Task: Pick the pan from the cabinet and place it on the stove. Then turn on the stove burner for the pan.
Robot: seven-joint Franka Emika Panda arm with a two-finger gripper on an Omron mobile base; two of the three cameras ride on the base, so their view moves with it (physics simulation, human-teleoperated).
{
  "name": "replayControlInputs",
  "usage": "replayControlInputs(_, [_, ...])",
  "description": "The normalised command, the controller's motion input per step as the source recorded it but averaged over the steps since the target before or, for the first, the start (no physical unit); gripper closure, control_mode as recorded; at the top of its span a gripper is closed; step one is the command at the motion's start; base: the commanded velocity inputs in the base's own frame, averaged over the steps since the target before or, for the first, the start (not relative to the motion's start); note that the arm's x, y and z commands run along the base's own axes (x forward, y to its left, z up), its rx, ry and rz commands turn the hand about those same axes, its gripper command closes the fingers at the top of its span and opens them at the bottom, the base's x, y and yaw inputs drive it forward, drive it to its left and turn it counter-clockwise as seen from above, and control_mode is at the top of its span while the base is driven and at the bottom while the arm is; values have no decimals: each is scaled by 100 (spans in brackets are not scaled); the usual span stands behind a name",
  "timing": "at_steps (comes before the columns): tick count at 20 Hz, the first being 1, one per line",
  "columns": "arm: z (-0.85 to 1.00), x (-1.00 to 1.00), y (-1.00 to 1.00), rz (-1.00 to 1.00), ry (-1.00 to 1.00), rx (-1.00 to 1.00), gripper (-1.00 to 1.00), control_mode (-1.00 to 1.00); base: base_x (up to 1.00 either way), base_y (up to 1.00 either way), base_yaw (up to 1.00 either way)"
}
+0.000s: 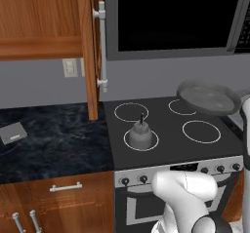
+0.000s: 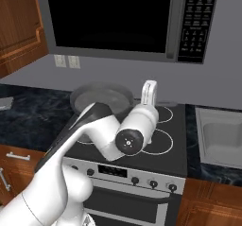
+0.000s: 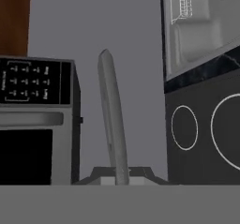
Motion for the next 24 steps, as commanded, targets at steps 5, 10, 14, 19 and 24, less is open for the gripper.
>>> replayControlInputs(5, [-12, 0, -59, 0, 0, 14, 100, -100, 0, 0, 0])
replayControlInputs(10, [-16, 0, -78, 0, -1, 16, 100, -100, 0, 0, 0])
replayControlInputs(14, [-34, 0, -46, 0, -1, 1, 100, -100, 0, 0, 0])
replayControlInputs(19, [-37, 0, -12, 0, -8, -9, 100, -100, 0, 0, 0])
replayControlInputs(24, [-37, 4, -4, 0, -13, -6, 100, -100, 0, 0, 0])
